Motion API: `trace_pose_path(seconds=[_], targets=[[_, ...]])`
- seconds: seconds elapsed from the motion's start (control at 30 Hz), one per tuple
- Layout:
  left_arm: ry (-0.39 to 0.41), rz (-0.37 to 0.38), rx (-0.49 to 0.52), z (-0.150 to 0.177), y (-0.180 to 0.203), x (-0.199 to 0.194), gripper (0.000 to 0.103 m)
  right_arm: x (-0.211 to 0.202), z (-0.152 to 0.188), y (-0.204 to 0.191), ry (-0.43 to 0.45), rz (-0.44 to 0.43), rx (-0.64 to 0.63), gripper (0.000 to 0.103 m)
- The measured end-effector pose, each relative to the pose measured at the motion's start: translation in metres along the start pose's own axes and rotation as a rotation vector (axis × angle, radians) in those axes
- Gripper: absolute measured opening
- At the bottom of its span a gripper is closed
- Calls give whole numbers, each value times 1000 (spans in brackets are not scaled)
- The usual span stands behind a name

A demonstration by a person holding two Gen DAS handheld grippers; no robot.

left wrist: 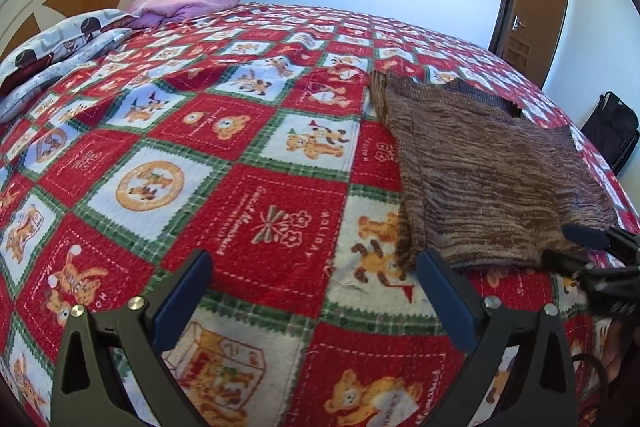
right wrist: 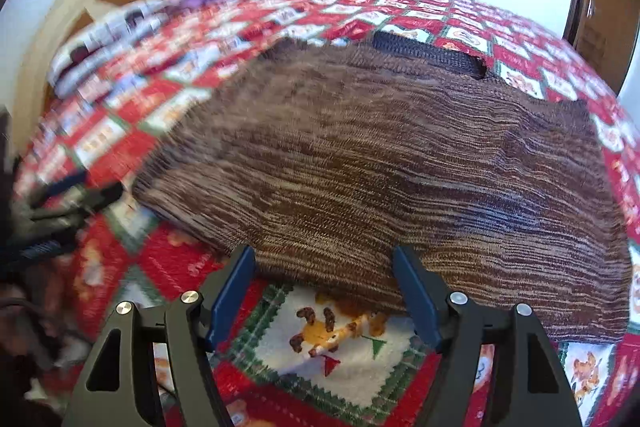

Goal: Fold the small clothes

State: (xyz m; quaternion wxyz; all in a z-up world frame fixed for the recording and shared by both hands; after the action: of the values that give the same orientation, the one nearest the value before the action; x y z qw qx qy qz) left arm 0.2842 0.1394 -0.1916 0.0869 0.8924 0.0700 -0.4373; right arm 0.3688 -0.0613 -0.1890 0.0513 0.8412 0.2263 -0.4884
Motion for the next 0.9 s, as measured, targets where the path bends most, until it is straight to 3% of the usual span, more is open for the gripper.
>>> trace_pose_path(seconds=[0.1,0.27,0.63,0.77,0.9], targets=[[-4,-13,12,0,-2,2,103,-15,-5,43,51,74,72,72],[-8,-12,12,-1,-1,4,103,-4,18,99,-25,150,147,72],[35,-55,73,-12,-5,-14,103,-20,35,76,-53,169,54,72],[95,-127,106,-20,-18,-23,103,-27,21,36,27,179,-72,72],[86,-136,98,-22,-29,-21,103,-15,7,-11,50,193,-234,72]])
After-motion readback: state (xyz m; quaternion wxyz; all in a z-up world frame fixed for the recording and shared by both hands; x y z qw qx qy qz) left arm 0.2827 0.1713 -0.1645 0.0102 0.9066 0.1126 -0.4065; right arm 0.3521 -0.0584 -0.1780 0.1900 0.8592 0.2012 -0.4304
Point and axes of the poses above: each gripper's, at about its wrist camera, not at the fingertips, and x roughly the way its jaws point, y to its right, z to its underside, the point moved 10 cm from there along x, roughly the way its jaws point, and after that the axes turned 7 degrees about -y, right-handed, at the moved point
